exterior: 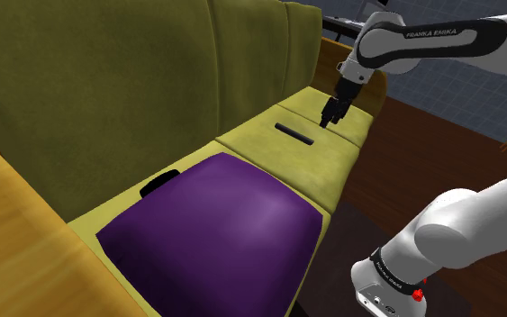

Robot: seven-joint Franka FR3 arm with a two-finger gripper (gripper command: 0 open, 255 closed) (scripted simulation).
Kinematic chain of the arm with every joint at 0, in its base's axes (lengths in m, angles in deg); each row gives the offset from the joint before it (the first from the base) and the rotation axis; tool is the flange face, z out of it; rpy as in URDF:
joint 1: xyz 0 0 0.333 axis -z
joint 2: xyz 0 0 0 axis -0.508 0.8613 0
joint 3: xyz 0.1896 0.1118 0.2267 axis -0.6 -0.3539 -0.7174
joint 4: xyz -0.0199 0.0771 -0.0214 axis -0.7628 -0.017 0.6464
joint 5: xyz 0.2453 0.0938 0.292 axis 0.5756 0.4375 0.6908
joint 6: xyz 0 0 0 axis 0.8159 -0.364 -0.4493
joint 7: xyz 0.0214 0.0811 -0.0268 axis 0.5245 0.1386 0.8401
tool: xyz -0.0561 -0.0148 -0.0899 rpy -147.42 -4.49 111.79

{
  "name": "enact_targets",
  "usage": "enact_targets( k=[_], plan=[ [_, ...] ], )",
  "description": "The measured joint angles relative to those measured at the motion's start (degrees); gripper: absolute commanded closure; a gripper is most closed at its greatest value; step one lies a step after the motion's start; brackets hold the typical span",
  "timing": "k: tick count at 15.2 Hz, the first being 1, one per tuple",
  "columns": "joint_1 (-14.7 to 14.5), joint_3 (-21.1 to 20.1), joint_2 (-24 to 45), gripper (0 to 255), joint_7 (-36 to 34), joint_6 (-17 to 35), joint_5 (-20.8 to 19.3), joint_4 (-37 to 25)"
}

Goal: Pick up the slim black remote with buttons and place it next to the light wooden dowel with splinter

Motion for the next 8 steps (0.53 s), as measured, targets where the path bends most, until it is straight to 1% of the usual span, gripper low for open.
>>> enact_targets(
  k=[2,8],
  plan=[
    [0.0,1.2,3.9,0,2.6,1.8,0.2,-1.9],
    [0.1,4.0,17.4,0,10.4,7.0,2.6,-9.4]
  ],
)
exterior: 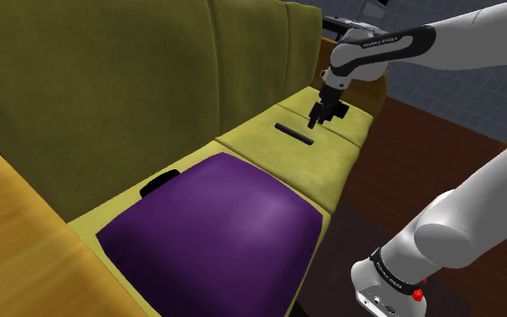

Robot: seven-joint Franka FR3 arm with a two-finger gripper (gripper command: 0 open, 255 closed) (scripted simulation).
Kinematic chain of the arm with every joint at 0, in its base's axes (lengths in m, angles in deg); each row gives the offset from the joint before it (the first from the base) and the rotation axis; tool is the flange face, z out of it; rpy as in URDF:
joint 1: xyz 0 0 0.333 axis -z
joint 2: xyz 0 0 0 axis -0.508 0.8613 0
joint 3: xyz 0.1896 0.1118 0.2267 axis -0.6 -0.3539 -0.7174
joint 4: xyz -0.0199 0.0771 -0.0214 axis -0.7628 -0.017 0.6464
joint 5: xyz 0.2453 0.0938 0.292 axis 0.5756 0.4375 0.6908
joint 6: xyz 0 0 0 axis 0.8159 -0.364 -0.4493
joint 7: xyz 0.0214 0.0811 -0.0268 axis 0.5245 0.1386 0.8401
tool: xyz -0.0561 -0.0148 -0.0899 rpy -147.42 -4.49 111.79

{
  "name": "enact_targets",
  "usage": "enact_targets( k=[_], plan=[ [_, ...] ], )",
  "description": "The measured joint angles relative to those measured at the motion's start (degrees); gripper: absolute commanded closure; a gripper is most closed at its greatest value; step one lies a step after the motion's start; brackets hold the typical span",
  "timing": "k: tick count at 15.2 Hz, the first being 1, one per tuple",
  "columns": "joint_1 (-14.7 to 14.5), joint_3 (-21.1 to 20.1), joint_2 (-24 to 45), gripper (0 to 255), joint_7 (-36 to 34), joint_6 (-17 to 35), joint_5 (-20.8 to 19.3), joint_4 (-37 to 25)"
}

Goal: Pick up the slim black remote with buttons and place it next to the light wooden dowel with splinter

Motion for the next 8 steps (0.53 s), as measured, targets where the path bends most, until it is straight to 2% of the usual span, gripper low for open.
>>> enact_targets(
  k=[8],
  plan=[
    [2.1,0.6,18.5,0,9.3,3.2,5.1,-13.9]
  ],
)
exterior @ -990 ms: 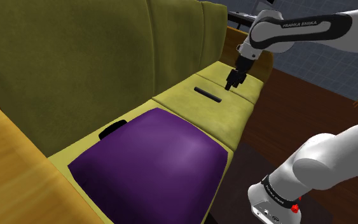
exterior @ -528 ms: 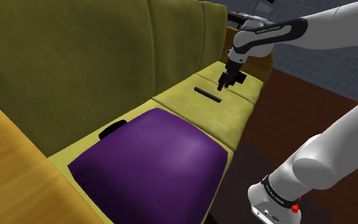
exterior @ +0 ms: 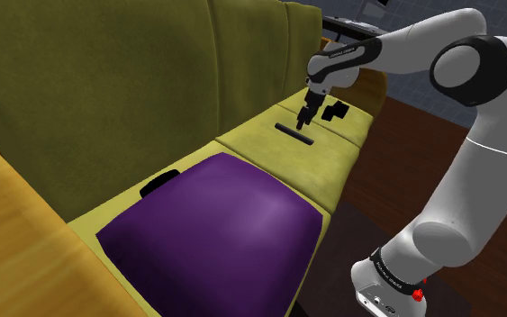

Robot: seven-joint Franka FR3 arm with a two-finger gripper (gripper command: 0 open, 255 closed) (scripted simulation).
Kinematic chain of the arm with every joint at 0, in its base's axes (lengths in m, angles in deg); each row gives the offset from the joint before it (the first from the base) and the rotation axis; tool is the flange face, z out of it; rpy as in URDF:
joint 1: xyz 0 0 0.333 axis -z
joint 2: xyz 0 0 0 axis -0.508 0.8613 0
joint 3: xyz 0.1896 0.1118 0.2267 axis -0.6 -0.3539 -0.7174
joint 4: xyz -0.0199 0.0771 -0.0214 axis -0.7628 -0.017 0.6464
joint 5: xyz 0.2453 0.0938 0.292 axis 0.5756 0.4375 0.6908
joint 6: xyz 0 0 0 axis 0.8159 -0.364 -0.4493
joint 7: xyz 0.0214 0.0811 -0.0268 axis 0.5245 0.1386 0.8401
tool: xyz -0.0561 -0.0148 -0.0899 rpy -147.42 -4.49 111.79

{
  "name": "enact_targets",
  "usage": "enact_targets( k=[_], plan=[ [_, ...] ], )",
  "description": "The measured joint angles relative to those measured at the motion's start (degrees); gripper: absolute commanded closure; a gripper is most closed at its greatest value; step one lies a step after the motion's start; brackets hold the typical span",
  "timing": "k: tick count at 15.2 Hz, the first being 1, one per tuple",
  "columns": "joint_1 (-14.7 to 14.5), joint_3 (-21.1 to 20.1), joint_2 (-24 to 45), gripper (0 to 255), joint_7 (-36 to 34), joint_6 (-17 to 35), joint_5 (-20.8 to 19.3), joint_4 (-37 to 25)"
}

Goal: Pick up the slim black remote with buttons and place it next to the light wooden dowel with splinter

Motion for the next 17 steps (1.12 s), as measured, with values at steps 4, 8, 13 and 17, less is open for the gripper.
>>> enact_targets(
  k=[4,8,13,17],
  plan=[
    [0.4,-0.2,2.3,0,1.1,2.4,0.8,0.2],
    [0.4,-0.5,3.8,0,1.6,4.8,1.5,1.2],
    [0.5,-0.6,4.2,0,1.7,5.3,1.7,1.3],
    [0.6,-0.5,4.1,255,1.7,5.4,1.6,1.2]
  ],
)
